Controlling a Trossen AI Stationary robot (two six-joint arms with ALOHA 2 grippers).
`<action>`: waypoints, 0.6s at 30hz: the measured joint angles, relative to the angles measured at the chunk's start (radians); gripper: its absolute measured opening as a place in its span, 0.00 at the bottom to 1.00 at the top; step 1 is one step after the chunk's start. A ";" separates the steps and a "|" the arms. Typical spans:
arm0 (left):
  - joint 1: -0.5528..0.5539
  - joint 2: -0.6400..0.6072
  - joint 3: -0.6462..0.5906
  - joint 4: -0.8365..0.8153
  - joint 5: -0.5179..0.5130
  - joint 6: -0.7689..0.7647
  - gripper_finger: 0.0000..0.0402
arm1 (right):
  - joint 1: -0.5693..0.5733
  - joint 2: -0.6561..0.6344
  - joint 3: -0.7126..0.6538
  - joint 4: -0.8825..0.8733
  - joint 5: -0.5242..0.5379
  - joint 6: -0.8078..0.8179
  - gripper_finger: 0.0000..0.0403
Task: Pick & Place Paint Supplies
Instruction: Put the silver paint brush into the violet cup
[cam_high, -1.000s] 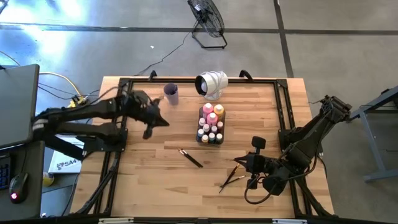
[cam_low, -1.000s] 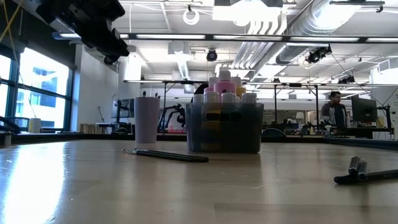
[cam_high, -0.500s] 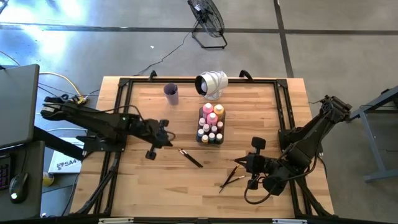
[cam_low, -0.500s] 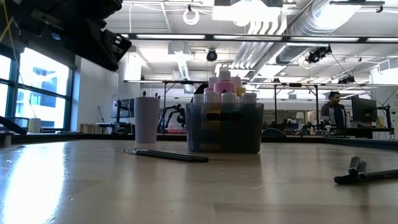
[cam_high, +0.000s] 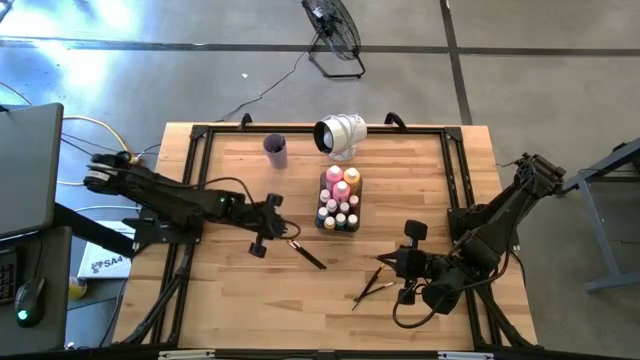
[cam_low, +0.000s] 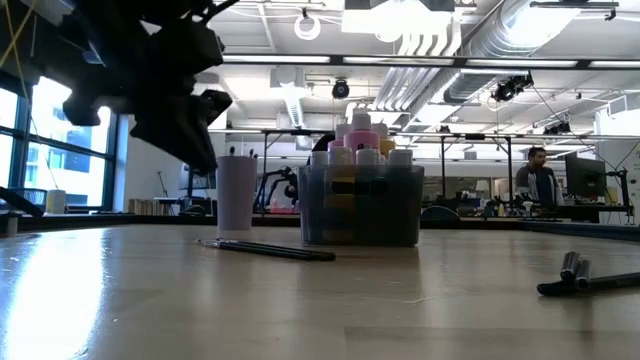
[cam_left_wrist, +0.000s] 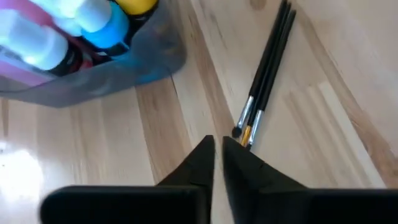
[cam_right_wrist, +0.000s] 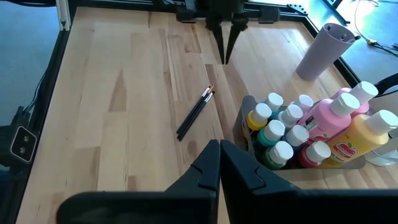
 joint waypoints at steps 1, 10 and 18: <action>0.000 0.010 0.000 0.007 0.001 0.013 0.09 | 0.000 0.000 0.000 0.000 0.000 0.000 0.01; 0.000 0.068 0.001 0.128 0.048 0.023 0.31 | 0.000 0.000 0.000 -0.002 -0.001 0.000 0.01; 0.060 0.117 0.001 0.129 0.163 0.008 0.32 | 0.000 0.000 0.000 -0.004 -0.023 0.000 0.01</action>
